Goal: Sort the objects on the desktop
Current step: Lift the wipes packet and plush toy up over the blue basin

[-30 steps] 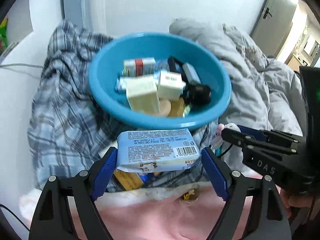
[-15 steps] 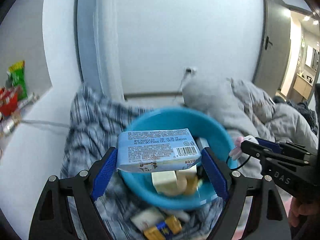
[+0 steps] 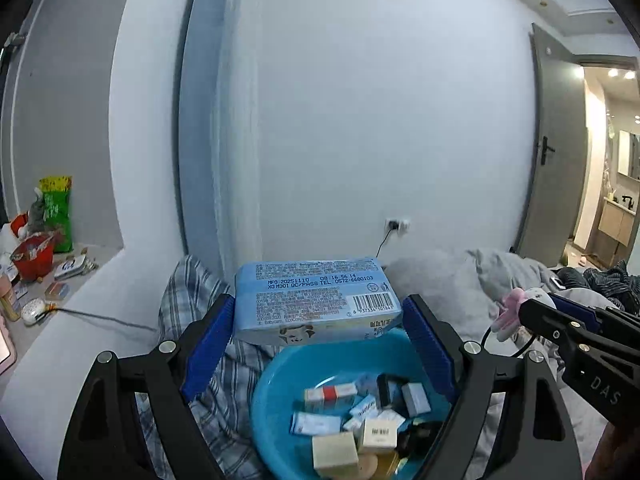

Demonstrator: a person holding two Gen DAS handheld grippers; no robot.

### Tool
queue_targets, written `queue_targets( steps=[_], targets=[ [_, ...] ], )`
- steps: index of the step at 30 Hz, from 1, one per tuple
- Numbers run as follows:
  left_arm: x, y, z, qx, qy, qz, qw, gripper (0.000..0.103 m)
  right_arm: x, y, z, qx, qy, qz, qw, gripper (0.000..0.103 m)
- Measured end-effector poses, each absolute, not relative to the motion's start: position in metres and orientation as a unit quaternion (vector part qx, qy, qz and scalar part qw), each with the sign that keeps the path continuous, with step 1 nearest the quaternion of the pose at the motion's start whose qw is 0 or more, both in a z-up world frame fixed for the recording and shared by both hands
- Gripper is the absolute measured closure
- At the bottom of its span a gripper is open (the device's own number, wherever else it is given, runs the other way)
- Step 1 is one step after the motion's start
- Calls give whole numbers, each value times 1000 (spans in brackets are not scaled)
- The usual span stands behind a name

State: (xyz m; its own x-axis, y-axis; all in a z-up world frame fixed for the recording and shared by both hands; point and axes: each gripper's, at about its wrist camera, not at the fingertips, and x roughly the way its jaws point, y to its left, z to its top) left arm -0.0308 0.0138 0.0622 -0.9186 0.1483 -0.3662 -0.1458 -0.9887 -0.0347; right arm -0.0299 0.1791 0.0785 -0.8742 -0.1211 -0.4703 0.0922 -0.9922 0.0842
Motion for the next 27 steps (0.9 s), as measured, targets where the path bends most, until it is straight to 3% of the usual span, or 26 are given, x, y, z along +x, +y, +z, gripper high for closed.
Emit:
queue_targets(
  steps=[8, 27],
  targets=[
    [-23, 19, 46, -184, 2, 978, 101, 17, -9, 185, 75, 175, -12, -983, 45, 77],
    [-11, 15, 37, -179, 1, 978, 107, 17, 0, 183, 48, 187, -26, -980, 67, 76]
  ],
)
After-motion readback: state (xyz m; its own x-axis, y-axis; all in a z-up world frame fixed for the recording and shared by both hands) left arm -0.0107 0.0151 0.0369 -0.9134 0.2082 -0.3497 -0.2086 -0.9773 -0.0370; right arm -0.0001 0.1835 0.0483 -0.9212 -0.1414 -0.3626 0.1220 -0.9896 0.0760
